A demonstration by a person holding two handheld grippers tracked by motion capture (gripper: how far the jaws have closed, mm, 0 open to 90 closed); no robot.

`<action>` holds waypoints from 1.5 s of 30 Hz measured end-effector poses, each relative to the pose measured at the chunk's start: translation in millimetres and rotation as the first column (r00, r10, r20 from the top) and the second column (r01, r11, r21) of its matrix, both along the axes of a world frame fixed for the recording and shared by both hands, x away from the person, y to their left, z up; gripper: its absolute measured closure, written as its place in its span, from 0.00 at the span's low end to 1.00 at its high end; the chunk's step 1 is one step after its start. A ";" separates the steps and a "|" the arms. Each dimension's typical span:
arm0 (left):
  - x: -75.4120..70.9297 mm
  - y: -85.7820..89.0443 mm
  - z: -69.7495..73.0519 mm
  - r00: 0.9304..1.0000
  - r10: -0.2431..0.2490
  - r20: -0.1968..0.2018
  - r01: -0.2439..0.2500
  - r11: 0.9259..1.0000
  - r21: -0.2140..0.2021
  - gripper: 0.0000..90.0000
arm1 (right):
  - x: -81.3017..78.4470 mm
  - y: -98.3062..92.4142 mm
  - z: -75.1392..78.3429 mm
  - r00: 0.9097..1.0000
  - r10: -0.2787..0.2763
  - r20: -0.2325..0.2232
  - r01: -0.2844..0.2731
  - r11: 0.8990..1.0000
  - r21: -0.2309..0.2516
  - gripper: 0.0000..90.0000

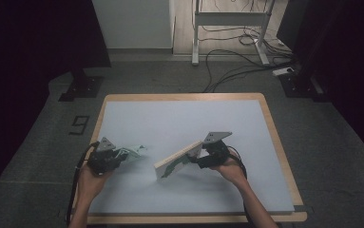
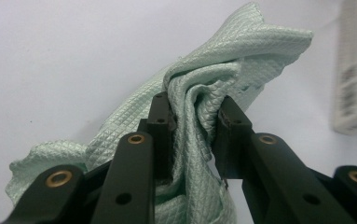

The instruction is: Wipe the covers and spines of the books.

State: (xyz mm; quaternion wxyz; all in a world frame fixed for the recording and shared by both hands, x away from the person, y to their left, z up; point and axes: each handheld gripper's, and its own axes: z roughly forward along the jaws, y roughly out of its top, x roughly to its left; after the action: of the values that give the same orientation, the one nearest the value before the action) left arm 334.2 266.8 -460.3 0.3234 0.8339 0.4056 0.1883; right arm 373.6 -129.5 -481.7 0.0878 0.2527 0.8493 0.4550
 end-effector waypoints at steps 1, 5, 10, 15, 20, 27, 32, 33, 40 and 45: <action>2.6 -0.3 -2.4 1.000 0.004 -0.001 -0.004 1.000 -0.004 0.78 | 0.0 0.0 0.0 1.000 0.000 0.000 0.000 1.000 0.000 0.33; 11.8 -0.3 -13.2 1.000 0.022 -0.018 -0.022 0.999 -0.023 0.77 | 0.0 0.2 0.0 1.000 -0.002 -0.001 0.002 1.000 -0.001 0.33; 19.3 -0.4 -27.4 0.999 0.036 -0.041 -0.037 0.999 -0.027 0.76 | 0.1 0.1 -0.3 1.000 -0.001 -0.002 0.001 1.000 0.000 0.33; 22.8 -0.6 -38.0 0.997 0.042 -0.057 -0.045 0.998 -0.036 0.75 | 0.1 0.3 -0.8 1.000 -0.004 -0.003 0.004 1.000 0.002 0.33; 24.5 -1.1 -46.9 0.996 0.044 -0.073 -0.047 0.998 -0.031 0.73 | 0.2 0.4 -1.4 1.000 -0.006 -0.004 0.006 1.000 0.002 0.33; 24.9 1.7 -47.8 0.995 0.049 -0.084 -0.054 0.996 -0.064 0.64 | 0.3 0.4 -1.9 1.000 -0.005 -0.005 0.005 1.000 0.001 0.33; 21.1 5.7 -38.7 0.994 0.061 -0.087 -0.069 0.994 -0.089 0.45 | 0.7 0.8 -2.1 1.000 -0.005 -0.006 0.005 1.000 0.000 0.33; 19.6 6.1 -36.0 0.995 0.059 -0.082 -0.066 0.994 -0.092 0.42 | 0.8 1.0 -2.1 1.000 -0.005 -0.007 0.005 1.000 0.000 0.33; 2.6 2.7 -11.8 0.999 0.014 -0.042 -0.019 0.992 -0.123 0.26 | 0.9 1.1 -1.7 1.000 -0.004 -0.008 0.004 1.000 -0.004 0.33; -11.6 -10.3 3.4 0.997 -0.077 -0.021 0.073 0.987 -0.145 0.26 | 1.0 1.5 -1.4 1.000 -0.005 -0.008 0.004 1.000 -0.007 0.32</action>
State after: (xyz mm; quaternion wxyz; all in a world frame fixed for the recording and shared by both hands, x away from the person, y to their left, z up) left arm 322.5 256.6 -456.9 0.3841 0.8256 0.3906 0.1351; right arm 374.6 -127.9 -483.1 0.0862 0.2562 0.8508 0.4506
